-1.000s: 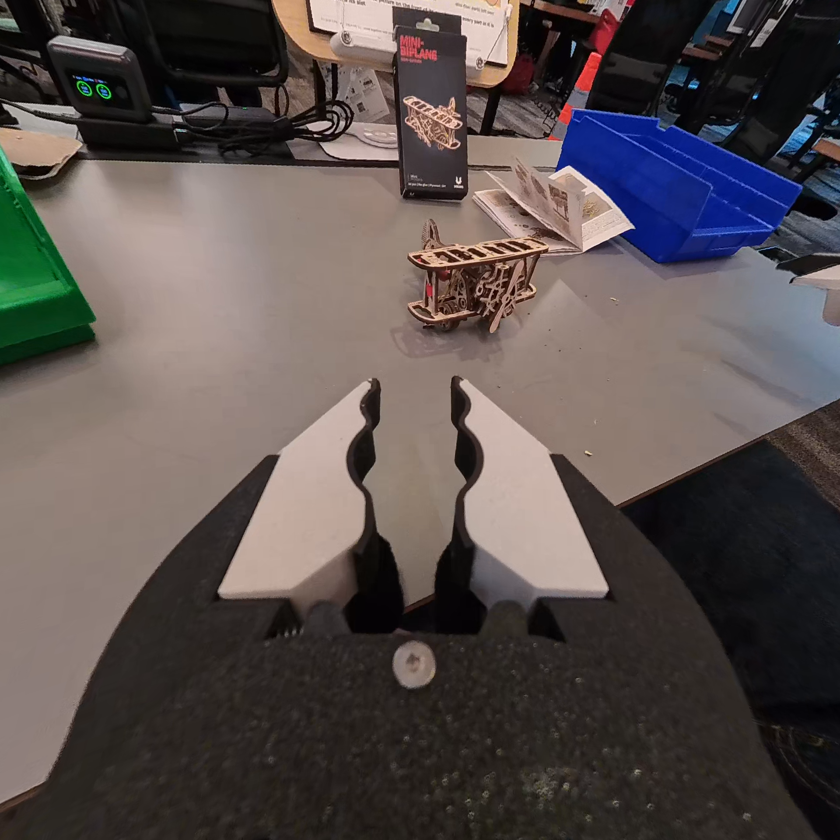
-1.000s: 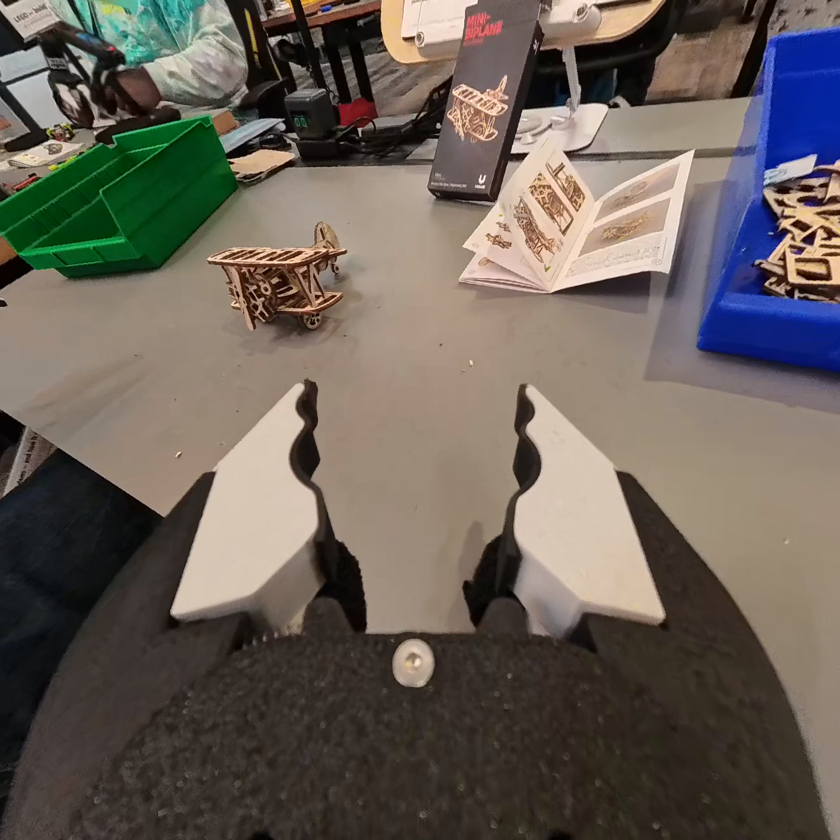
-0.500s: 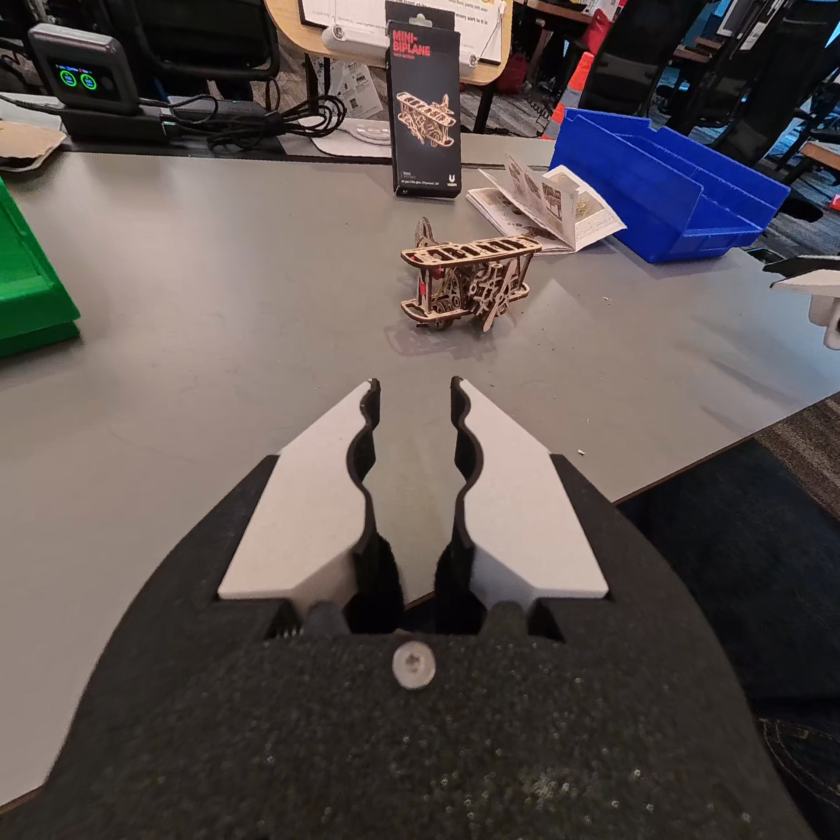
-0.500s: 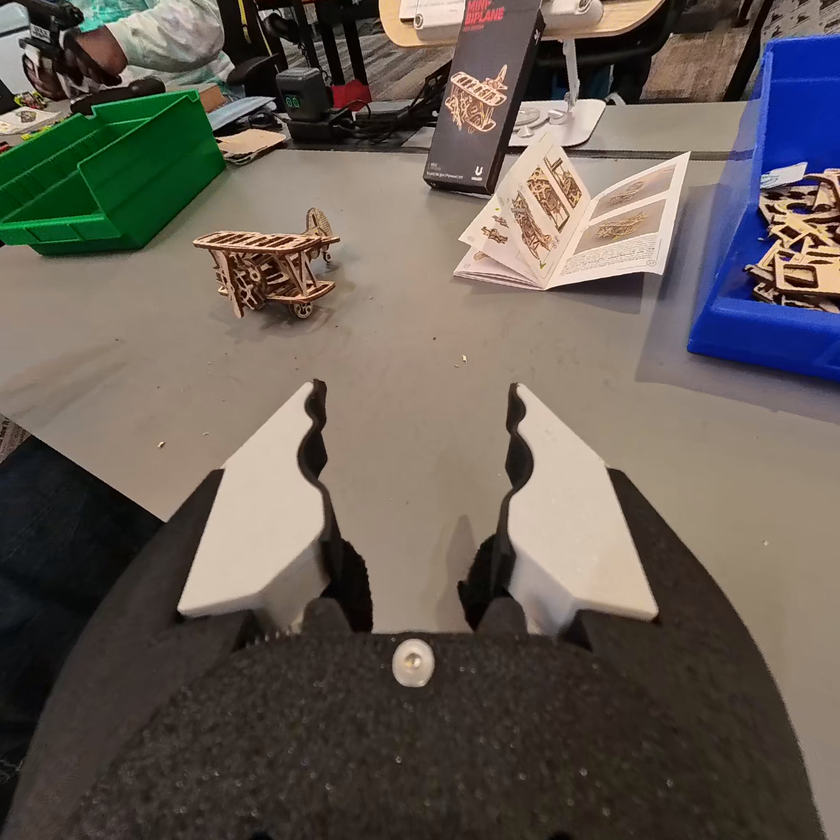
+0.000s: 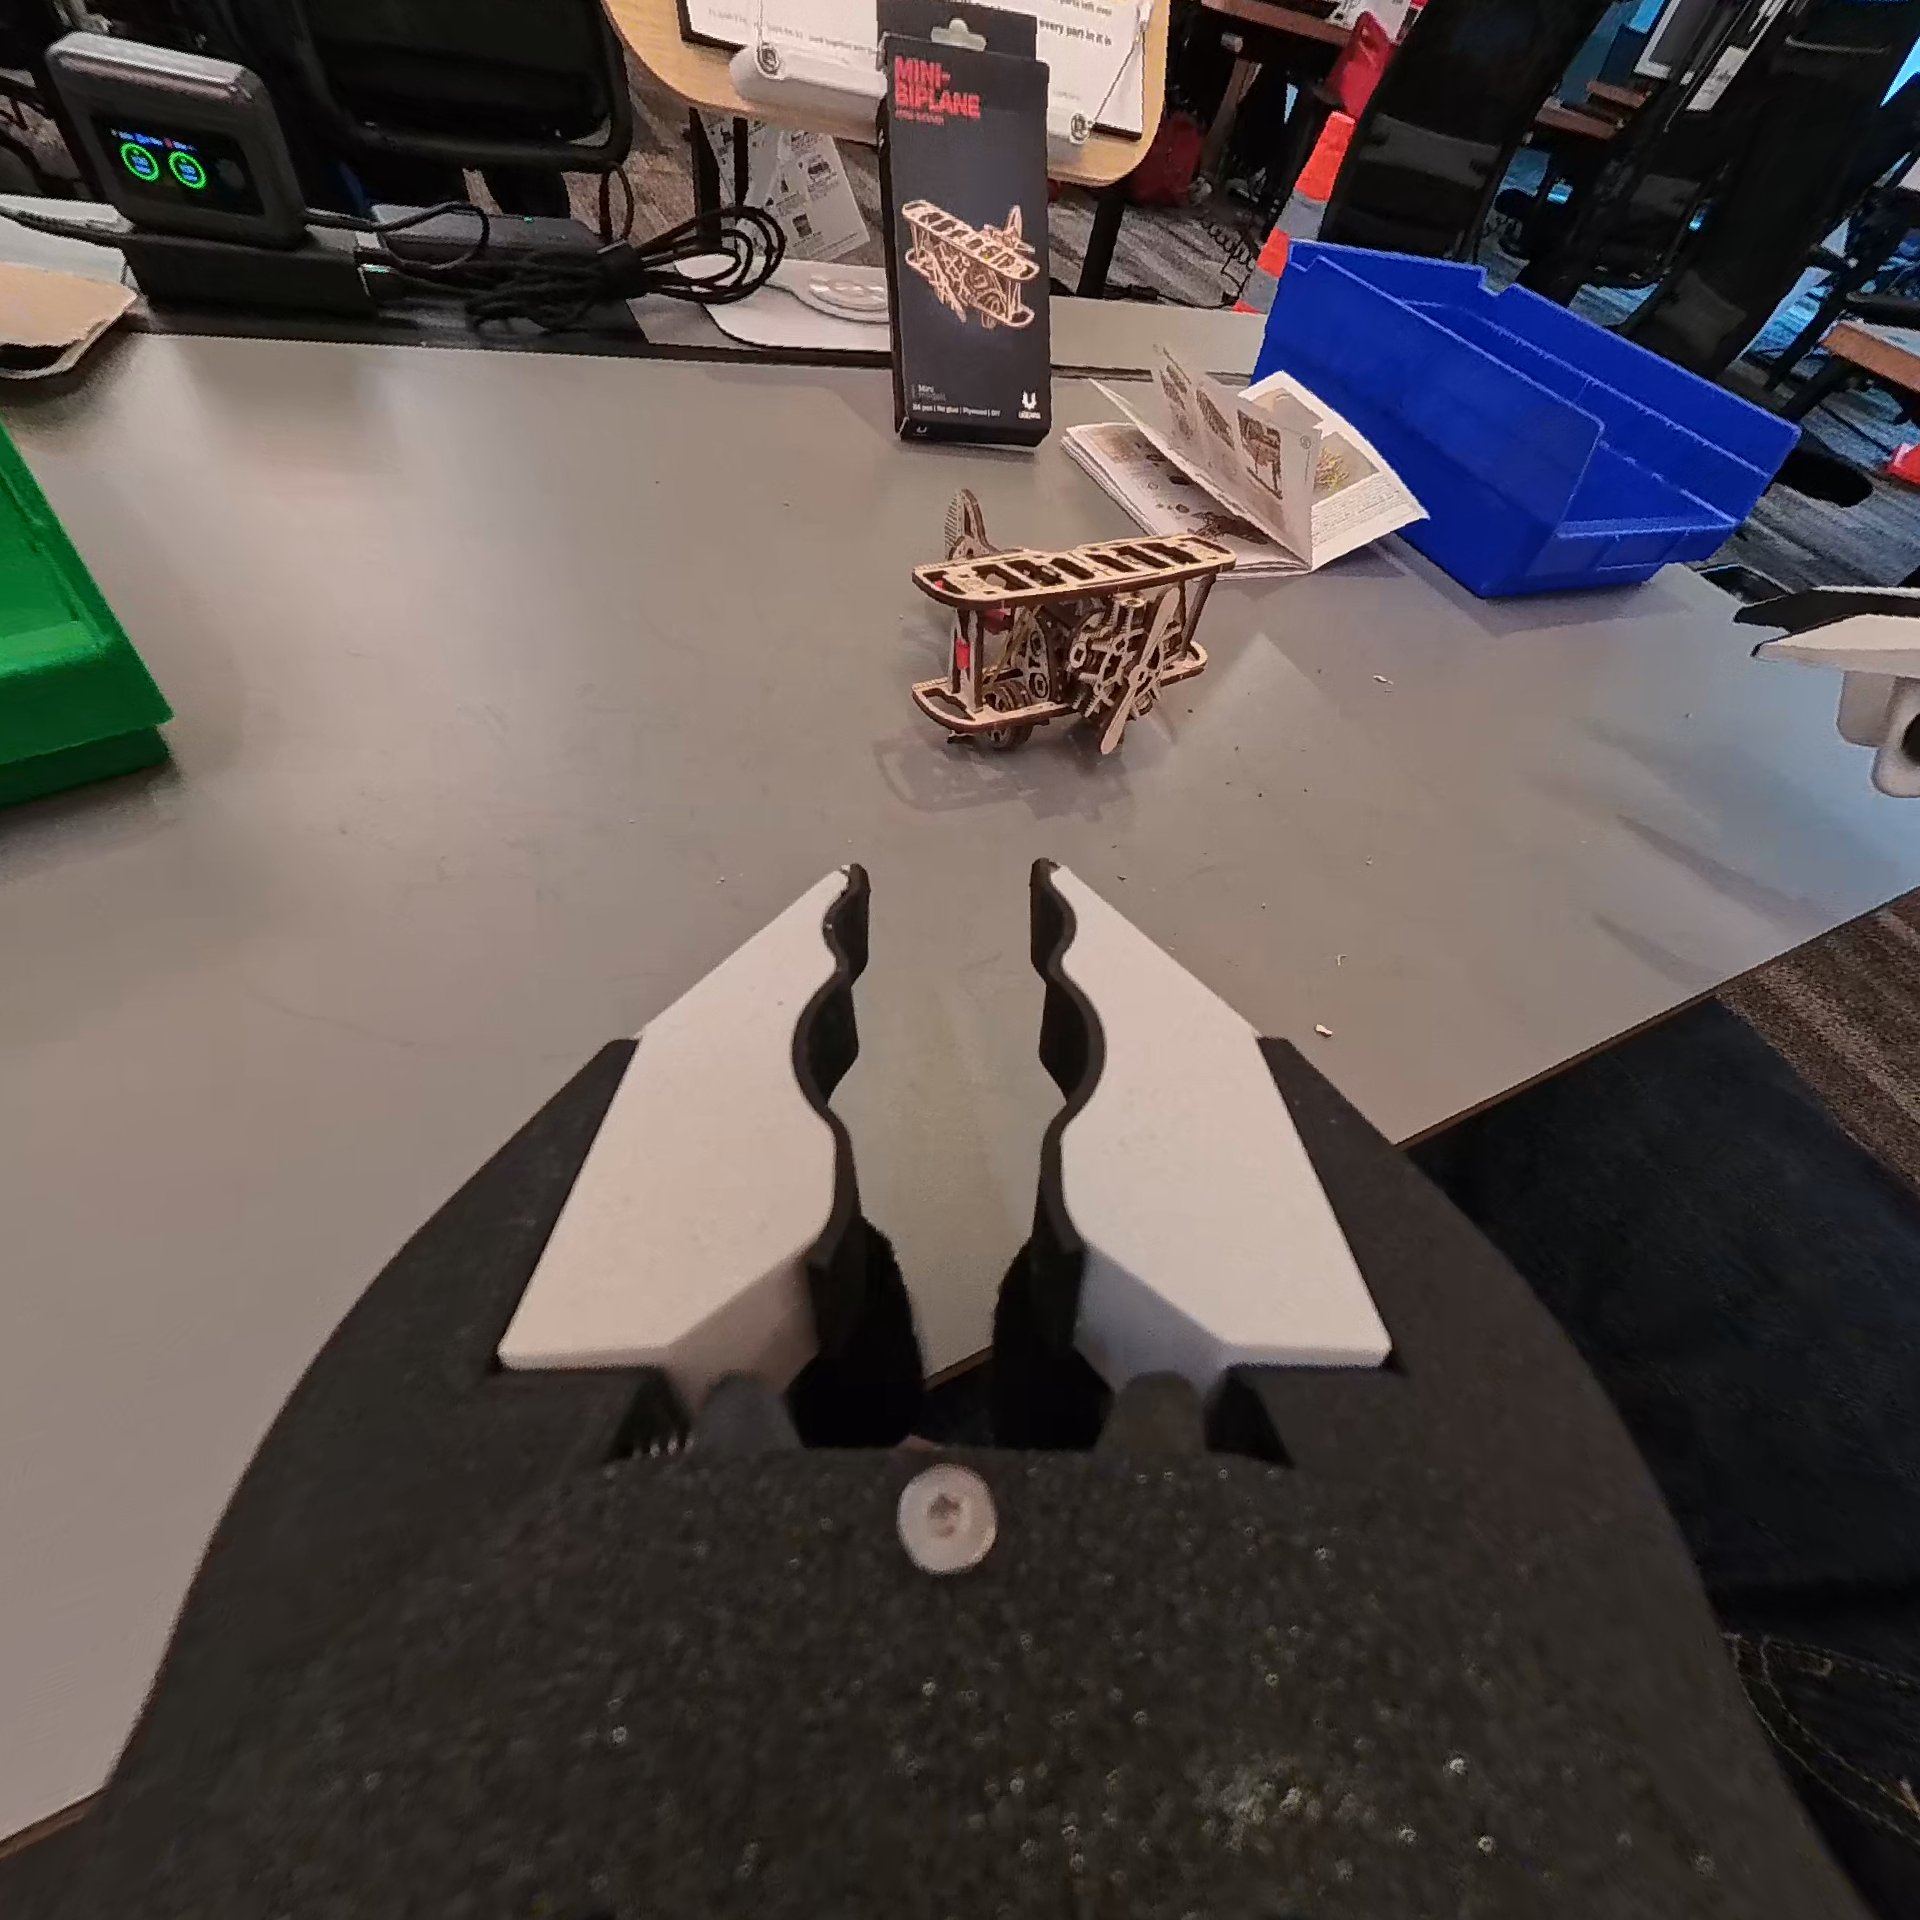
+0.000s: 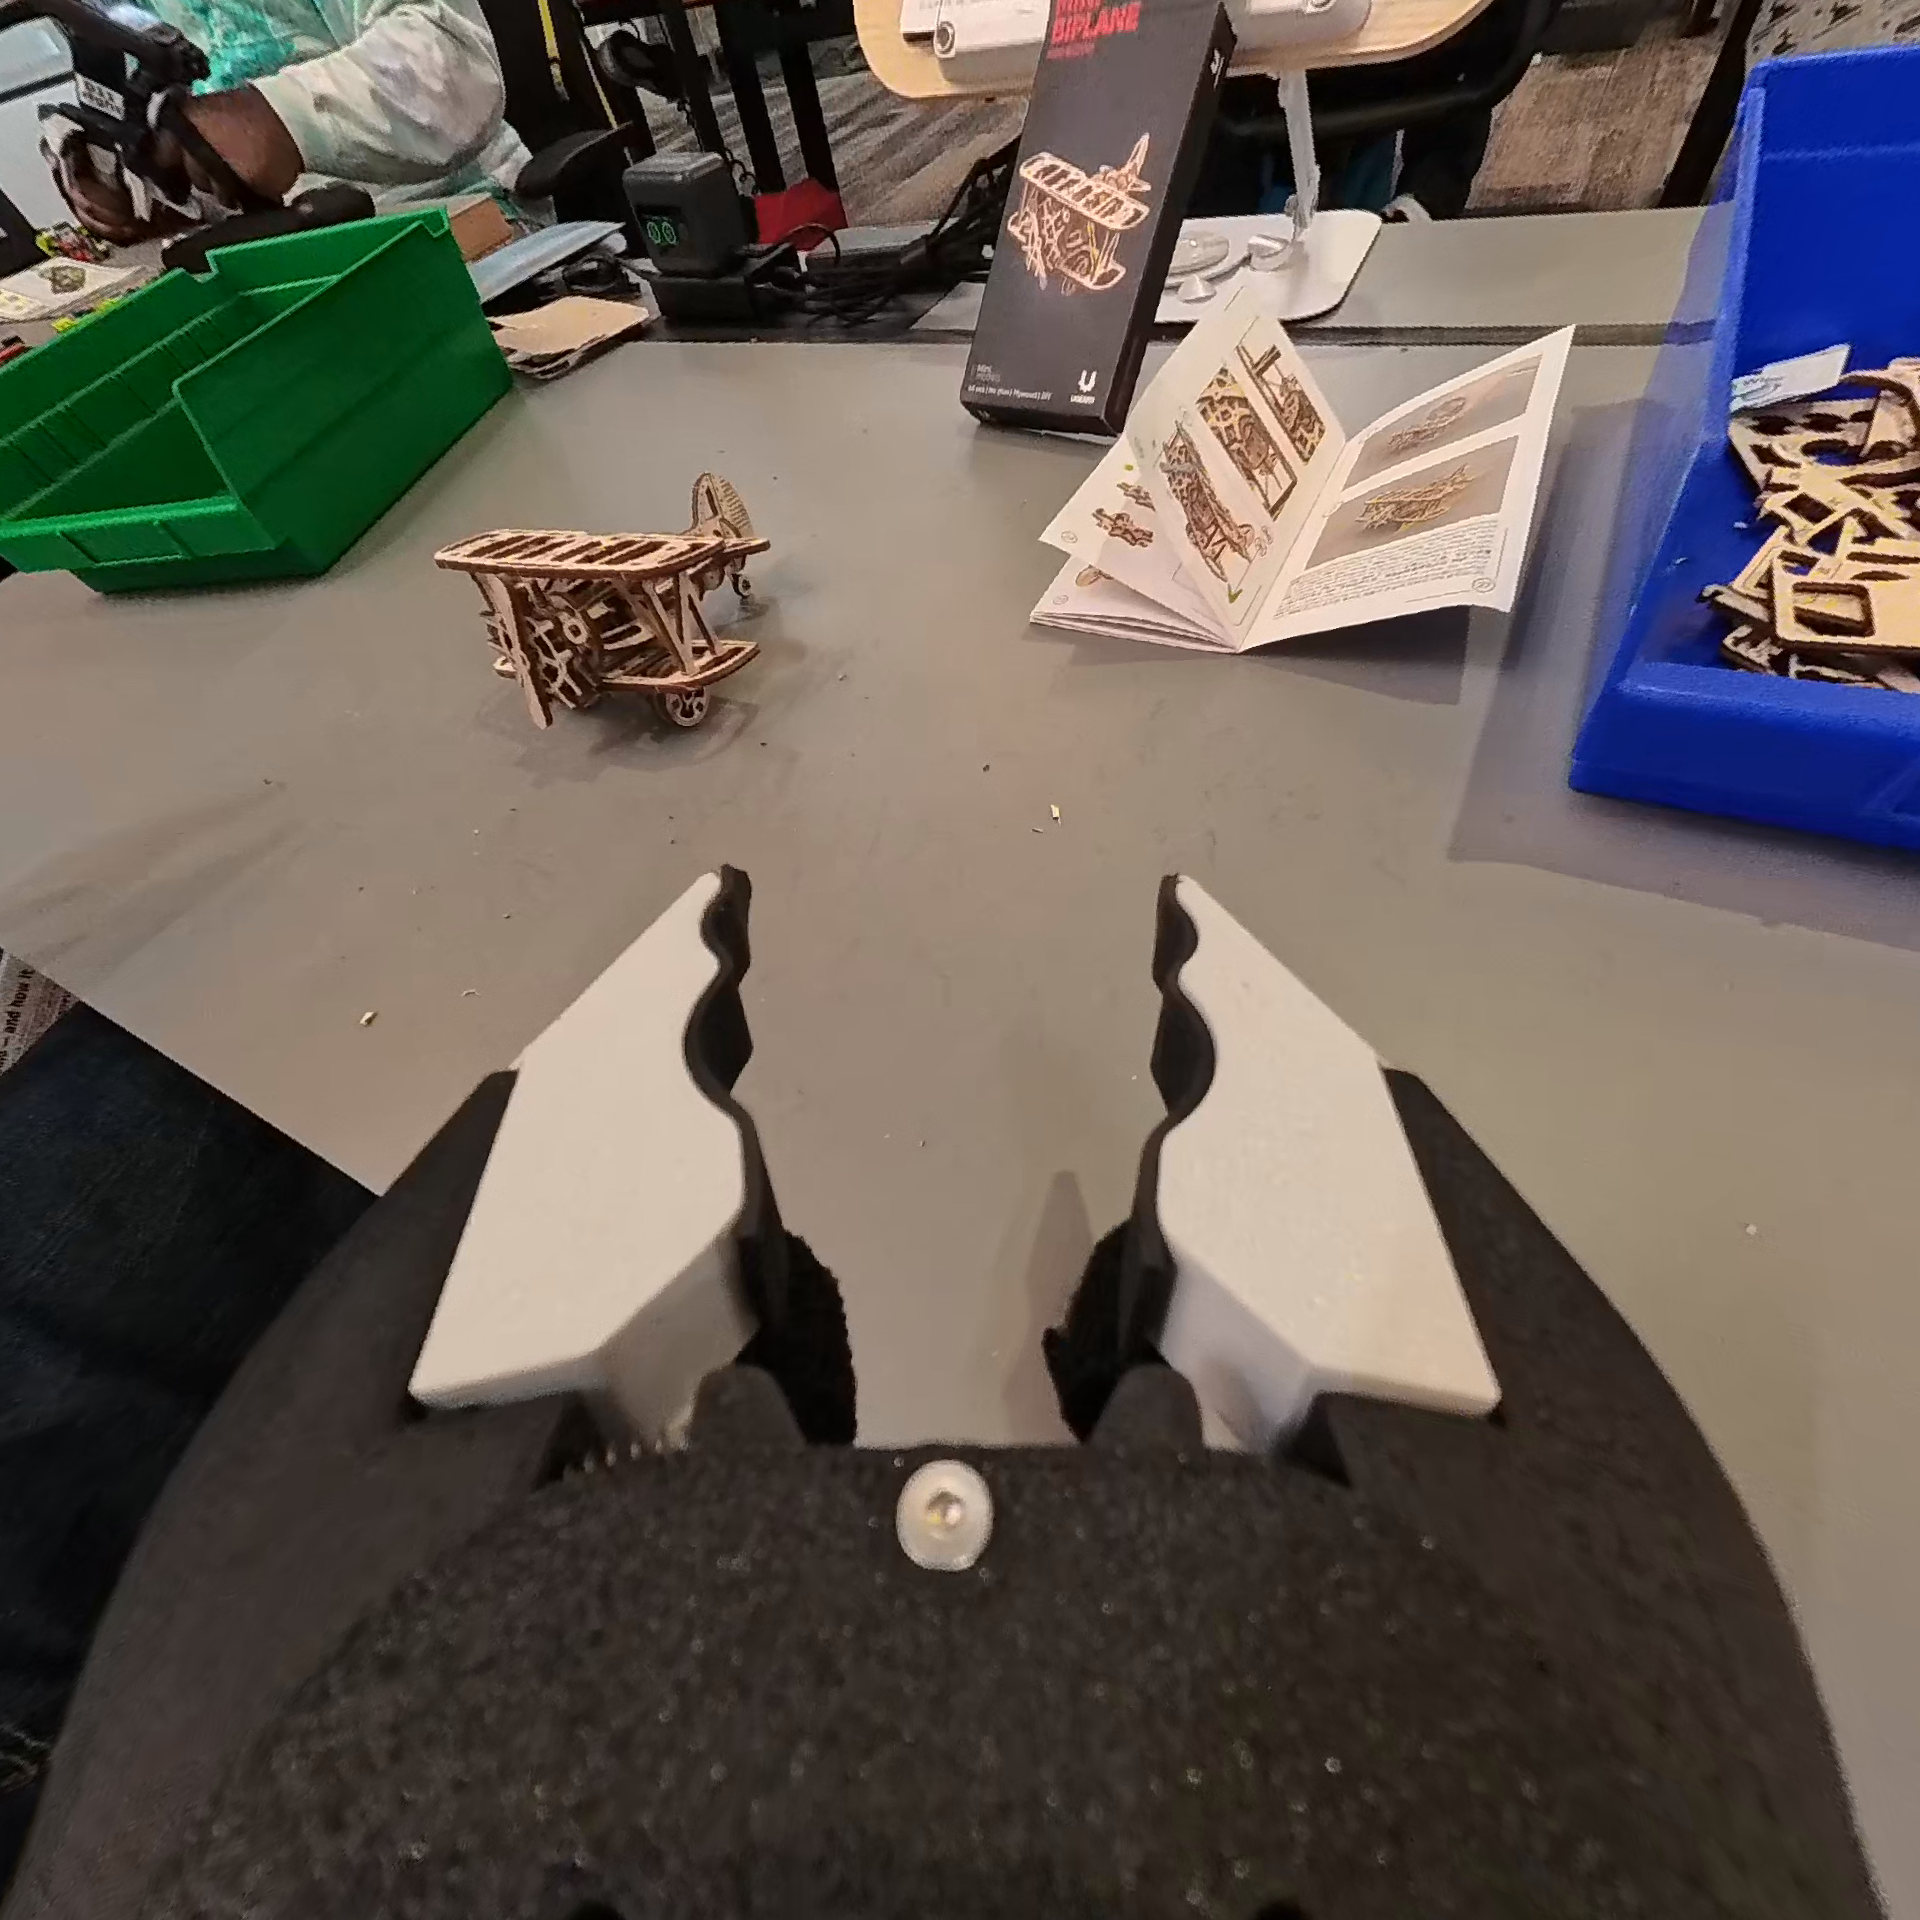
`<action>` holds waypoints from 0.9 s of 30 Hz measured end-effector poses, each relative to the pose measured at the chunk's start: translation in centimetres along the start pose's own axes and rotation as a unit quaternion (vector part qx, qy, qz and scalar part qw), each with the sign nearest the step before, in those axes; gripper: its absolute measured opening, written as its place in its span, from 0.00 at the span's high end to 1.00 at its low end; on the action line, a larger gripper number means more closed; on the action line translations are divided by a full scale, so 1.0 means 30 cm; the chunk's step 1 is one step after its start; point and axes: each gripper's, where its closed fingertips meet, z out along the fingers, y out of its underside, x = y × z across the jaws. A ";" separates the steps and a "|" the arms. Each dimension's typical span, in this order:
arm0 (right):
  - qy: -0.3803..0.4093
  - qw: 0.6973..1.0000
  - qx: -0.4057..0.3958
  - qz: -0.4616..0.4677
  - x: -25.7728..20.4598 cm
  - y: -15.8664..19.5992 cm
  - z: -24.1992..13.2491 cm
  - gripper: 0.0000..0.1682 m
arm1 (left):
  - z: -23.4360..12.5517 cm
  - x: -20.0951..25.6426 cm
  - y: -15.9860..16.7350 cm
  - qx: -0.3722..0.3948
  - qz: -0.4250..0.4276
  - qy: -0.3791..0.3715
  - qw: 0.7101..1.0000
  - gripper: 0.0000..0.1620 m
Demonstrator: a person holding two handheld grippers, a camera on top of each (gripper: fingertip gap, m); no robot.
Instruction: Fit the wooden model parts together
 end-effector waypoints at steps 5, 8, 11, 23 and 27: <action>-0.003 1.000 -0.005 0.001 -0.003 0.006 0.005 0.55 | -0.001 -0.004 0.000 0.000 -0.003 -0.001 1.000 0.82; -0.002 1.000 -0.006 -0.002 -0.005 0.006 0.004 0.55 | 0.000 -0.001 0.003 -0.003 -0.002 0.001 1.000 0.82; -0.003 1.000 -0.008 -0.009 -0.013 0.004 -0.002 0.55 | 0.000 0.005 0.012 -0.011 0.008 -0.001 1.000 0.82; -0.078 0.996 -0.028 -0.042 -0.126 0.029 0.015 0.58 | 0.022 0.031 0.081 -0.068 0.003 0.020 0.998 0.82; -0.111 0.991 -0.034 -0.068 -0.205 0.046 0.030 0.58 | 0.020 0.029 0.070 -0.058 0.008 0.013 0.998 0.82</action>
